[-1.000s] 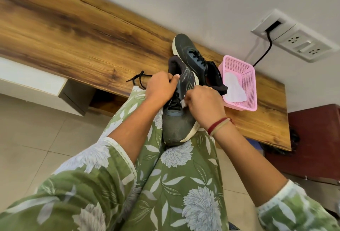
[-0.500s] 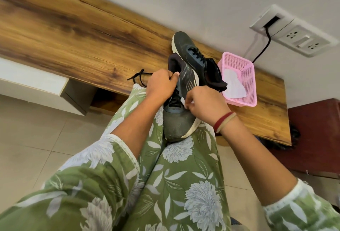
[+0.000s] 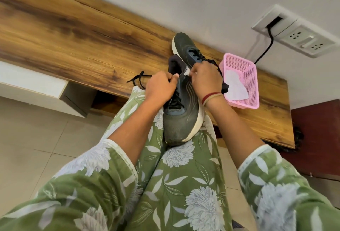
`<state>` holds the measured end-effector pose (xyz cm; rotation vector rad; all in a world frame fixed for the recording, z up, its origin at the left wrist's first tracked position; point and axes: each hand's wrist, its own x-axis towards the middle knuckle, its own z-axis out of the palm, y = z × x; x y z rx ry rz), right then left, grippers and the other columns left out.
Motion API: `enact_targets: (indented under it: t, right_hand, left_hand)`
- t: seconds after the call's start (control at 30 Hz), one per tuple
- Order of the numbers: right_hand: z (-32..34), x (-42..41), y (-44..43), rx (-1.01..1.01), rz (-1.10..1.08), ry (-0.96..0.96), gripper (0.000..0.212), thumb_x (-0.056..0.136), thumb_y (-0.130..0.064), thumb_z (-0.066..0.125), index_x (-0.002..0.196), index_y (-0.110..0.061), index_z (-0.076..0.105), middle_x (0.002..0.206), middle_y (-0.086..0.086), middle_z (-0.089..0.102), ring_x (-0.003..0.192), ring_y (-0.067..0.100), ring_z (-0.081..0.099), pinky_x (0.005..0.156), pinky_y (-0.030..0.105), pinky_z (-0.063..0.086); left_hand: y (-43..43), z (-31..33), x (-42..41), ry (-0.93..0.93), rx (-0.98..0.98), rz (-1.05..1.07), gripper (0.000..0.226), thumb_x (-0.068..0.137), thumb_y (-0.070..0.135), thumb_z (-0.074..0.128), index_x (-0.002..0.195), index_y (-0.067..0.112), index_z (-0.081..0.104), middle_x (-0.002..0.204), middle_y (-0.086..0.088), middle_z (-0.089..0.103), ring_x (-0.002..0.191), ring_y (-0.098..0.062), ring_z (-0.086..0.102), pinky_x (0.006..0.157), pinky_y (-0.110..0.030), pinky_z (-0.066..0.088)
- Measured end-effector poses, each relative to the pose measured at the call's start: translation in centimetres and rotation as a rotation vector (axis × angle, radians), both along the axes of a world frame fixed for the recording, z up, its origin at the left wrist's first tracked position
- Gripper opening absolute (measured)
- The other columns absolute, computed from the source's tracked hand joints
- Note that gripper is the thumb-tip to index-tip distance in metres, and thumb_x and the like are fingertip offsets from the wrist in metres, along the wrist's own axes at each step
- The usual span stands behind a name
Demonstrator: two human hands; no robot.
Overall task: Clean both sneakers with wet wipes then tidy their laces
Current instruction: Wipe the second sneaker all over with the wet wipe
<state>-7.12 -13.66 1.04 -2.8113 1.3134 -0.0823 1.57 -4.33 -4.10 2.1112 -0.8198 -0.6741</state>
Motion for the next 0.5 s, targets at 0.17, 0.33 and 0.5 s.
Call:
enact_targets:
  t: [0.17,0.33,0.5]
  right_hand:
    - [0.5,-1.2,0.5,0.310,-0.021,-0.187,0.010,0.085,-0.017,0.065,0.092,-0.015,0.073,0.101,0.004,0.068,0.099,0.020,0.061,0.087,0.028,0.042]
    - [-0.1,-2.5,2.5,0.177,0.199,-0.073,0.013,0.086,-0.025,0.062,0.093,-0.020,0.073,0.093,0.004,0.067,0.094,0.026,0.055,0.081,0.039,0.045]
    - [-0.7,-0.5,-0.3,0.089,0.045,-0.149,0.015,0.090,-0.023,0.056,0.095,-0.018,0.070,0.098,0.005,0.066,0.099,0.027,0.055,0.083,0.039,0.043]
  left_hand:
    - [-0.2,0.0,-0.3,-0.010,0.012,-0.027,0.038,0.099,0.038,0.041,0.074,0.015,0.057,0.064,0.001,0.051,0.070,-0.025,0.052,0.061,-0.032,0.034]
    - [-0.4,-0.2,0.0,0.009,0.021,-0.051,0.038,0.099,0.037,0.040,0.065,0.020,0.045,0.075,-0.002,0.053,0.082,-0.028,0.054,0.065,-0.033,0.033]
    - [-0.5,-0.4,0.3,0.054,0.031,-0.052,0.041,0.099,0.036,0.040,0.061,0.021,0.042,0.068,0.001,0.049,0.082,-0.030,0.055,0.065,-0.033,0.033]
